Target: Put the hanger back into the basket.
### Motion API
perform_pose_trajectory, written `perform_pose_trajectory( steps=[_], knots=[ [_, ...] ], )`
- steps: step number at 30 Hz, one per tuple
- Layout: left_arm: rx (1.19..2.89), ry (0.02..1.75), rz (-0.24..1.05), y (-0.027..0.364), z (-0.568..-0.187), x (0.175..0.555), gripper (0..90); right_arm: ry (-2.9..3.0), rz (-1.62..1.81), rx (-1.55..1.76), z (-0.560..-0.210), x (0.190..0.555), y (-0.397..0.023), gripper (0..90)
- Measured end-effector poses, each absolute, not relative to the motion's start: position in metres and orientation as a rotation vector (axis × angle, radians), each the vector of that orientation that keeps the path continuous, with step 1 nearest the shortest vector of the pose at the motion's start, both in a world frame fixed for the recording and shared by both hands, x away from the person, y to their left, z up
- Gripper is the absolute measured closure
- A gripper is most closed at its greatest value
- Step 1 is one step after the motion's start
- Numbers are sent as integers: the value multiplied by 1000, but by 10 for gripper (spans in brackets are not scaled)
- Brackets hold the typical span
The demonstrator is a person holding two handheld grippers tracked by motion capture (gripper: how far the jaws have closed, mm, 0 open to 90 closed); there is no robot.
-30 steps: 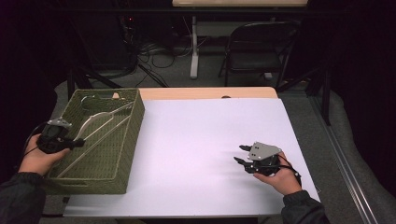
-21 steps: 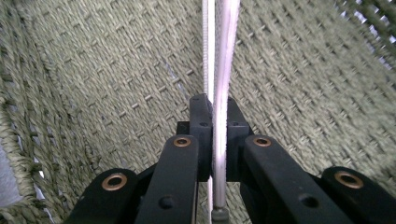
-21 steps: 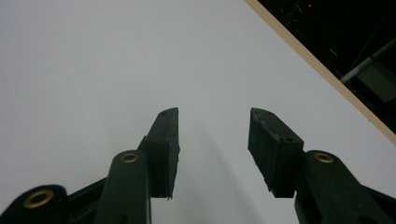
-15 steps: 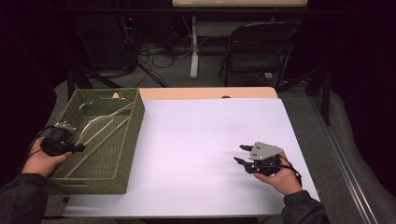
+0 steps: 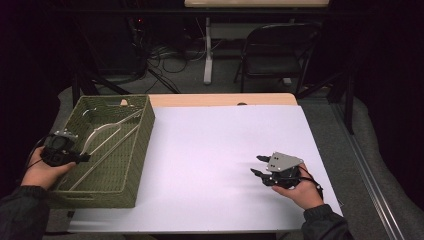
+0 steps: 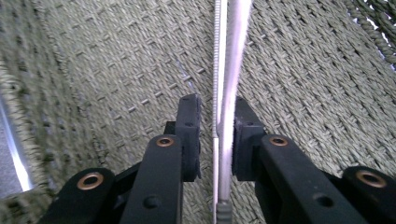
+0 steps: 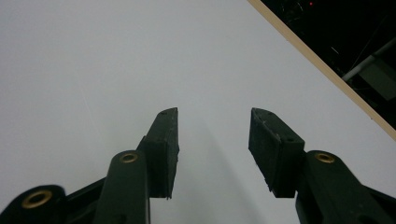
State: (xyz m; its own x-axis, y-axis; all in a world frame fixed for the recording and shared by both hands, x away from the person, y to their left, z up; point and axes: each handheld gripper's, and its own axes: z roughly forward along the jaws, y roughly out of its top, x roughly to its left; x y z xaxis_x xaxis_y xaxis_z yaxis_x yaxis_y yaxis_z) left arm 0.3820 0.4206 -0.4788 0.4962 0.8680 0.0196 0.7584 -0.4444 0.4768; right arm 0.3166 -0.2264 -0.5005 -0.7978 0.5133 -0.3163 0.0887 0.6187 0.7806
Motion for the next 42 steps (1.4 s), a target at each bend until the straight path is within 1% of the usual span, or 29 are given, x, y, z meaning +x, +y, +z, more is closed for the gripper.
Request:
perform_pose_trajectory(
  steps=[2, 4, 5, 6, 7, 10, 16, 20, 25, 29, 30, 31, 33, 36, 40, 42],
  knots=[
    [2333, 1340, 399, 422, -476, 381, 707, 2323, 1080, 475, -501, 317, -227, 525],
    [2315, 1351, 435, 423, -471, 381, 607, 2323, 1079, 477, -501, 317, -227, 524],
    [2315, 1351, 435, 423, -471, 381, 579, 2323, 1079, 477, -501, 317, -227, 524],
    [2297, 1363, 463, 425, -469, 380, 542, 2324, 1078, 477, -501, 317, -227, 524],
    [2284, 1373, 474, 426, -467, 379, 542, 2324, 1078, 477, -501, 317, -227, 524],
    [2238, 1405, 505, 433, -457, 376, 499, 2325, 1079, 480, -501, 316, -227, 524],
    [2196, 1464, 584, 445, -440, 366, 492, 2313, 1085, 477, -501, 316, -228, 524],
    [2156, 1460, 591, 450, -428, 358, 482, 2318, 1079, 478, -500, 316, -227, 524],
    [2122, 1432, 572, 443, -416, 351, 454, 2309, 1076, 485, -500, 316, -228, 520],
    [2105, 1396, 509, 425, -409, 349, 429, 2325, 1069, 497, -499, 316, -229, 509],
    [2105, 1356, 496, 410, -406, 348, 412, 2312, 1101, 501, -499, 316, -228, 498],
    [2105, 1356, 496, 410, -406, 348, 402, 2312, 1101, 501, -499, 316, -228, 498],
    [2106, 1306, 502, 390, -401, 347, 388, 2315, 1110, 507, -499, 316, -228, 471],
    [2091, 1246, 440, 363, -396, 347, 354, 2320, 1115, 508, -498, 316, -228, 446],
    [2109, 1111, 410, 322, -390, 343, 377, 2315, 1128, 521, -496, 315, -228, 421],
    [2120, 1071, 431, 305, -386, 340, 377, 2315, 1127, 527, -496, 314, -228, 413]
  ],
)
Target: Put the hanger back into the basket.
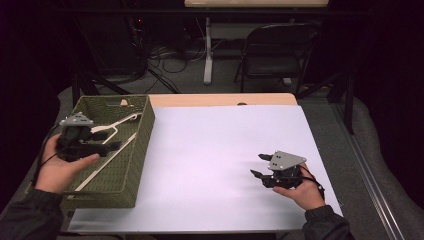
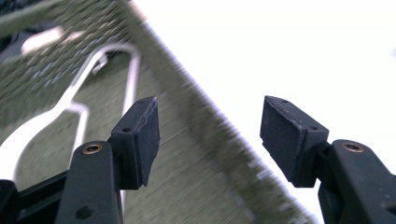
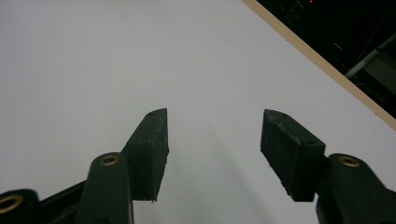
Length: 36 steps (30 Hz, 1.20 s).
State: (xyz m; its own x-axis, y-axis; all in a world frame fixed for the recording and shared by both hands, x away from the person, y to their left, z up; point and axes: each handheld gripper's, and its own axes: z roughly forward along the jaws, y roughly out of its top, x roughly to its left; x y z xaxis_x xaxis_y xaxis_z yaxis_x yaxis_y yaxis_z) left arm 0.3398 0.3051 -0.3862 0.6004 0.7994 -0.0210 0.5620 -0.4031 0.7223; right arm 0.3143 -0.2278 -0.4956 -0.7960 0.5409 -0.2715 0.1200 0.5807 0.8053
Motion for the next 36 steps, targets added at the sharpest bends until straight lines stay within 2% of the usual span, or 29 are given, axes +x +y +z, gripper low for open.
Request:
perform_pose_trajectory(
  steps=[2, 7, 9, 15, 18, 26, 36],
  knots=[
    [2126, 1008, 418, 284, -383, 335, 376, 2297, 1135, 537, -494, 313, -228, 378],
    [2128, 944, 390, 252, -384, 325, 372, 2272, 1120, 580, -488, 308, -229, 371],
    [2129, 890, 381, 238, -388, 321, 343, 2275, 1122, 616, -488, 305, -229, 335],
    [2144, 830, 361, 201, -414, 314, 272, 2305, 1119, 639, -492, 296, -227, 281],
    [2132, 803, 332, 188, -432, 313, 271, 2309, 1106, 652, -497, 294, -227, 251],
    [2118, 793, 250, 173, -475, 310, 273, 2308, 1077, 717, -512, 289, -234, 239],
    [2126, 784, 286, 169, -512, 299, 281, 2315, 1074, 743, -522, 288, -233, 239]
  ],
)
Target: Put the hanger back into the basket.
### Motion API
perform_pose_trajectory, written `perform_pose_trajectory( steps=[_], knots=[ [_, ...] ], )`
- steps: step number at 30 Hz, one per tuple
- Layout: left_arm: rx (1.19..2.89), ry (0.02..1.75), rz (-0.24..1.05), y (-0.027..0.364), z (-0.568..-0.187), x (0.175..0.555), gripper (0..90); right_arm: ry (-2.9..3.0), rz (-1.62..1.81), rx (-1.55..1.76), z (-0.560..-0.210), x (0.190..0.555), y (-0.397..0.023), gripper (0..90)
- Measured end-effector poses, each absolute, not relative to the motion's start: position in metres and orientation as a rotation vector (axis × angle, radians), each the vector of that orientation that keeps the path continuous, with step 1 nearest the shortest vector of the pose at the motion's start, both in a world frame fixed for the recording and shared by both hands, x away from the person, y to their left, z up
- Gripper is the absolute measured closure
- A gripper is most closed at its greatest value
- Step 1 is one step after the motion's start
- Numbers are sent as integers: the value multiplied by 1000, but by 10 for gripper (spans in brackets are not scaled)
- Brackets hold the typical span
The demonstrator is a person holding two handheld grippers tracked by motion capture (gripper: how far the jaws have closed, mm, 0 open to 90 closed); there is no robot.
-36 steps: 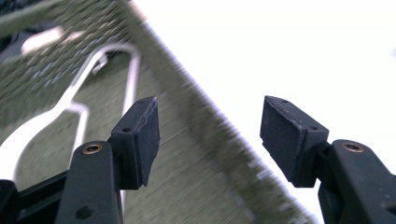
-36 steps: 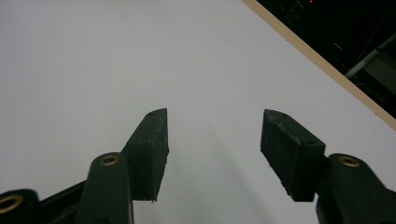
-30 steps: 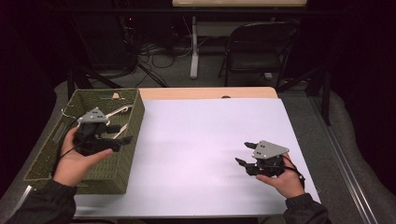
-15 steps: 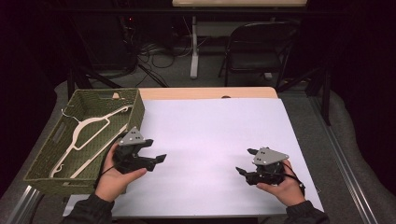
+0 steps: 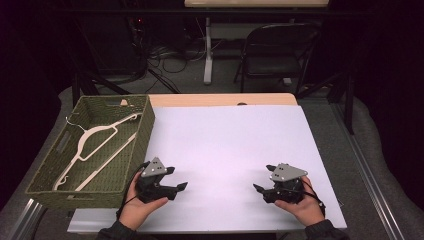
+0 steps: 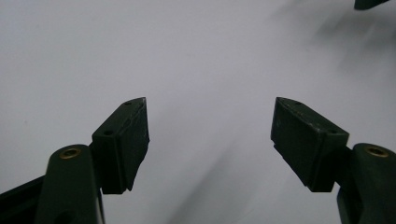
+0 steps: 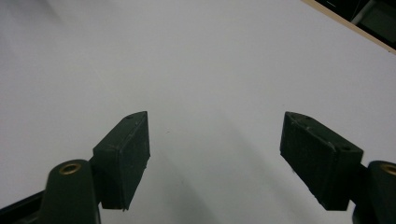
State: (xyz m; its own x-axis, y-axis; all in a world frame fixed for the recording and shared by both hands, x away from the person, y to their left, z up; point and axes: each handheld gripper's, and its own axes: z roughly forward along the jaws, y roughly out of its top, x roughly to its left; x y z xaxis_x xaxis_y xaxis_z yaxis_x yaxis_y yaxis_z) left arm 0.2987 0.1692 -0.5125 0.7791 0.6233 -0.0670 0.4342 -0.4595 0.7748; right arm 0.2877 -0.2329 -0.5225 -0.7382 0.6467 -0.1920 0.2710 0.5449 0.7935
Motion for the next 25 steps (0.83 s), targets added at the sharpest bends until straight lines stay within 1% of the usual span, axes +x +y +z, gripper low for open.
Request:
perform_pose_trajectory(
  steps=[1, 2, 8, 12, 20, 21, 22, 23, 24, 25],
  knots=[
    [2126, 784, 286, 169, -512, 299, 281, 2315, 1074, 743, -522, 288, -233, 239],
    [2135, 780, 314, 169, -516, 297, 281, 2317, 1062, 754, -522, 288, -233, 238],
    [2157, 776, 343, 170, -524, 295, 281, 2301, 1072, 765, -525, 290, -235, 238],
    [2157, 788, 315, 172, -531, 297, 280, 2292, 1071, 794, -528, 293, -239, 239],
    [2157, 813, 299, 174, -538, 299, 270, 2252, 1056, 807, -528, 293, -243, 230],
    [2159, 816, 295, 174, -539, 300, 264, 2257, 1034, 820, -527, 293, -245, 223],
    [2166, 823, 288, 175, -541, 302, 254, 2225, 1056, 842, -526, 295, -251, 194],
    [2166, 823, 288, 175, -541, 302, 252, 2225, 1056, 842, -526, 295, -251, 194],
    [2169, 831, 292, 174, -543, 302, 246, 2175, 1091, 900, -522, 296, -265, 189],
    [2169, 831, 292, 174, -543, 302, 242, 2175, 1091, 900, -522, 296, -265, 189]
  ],
)
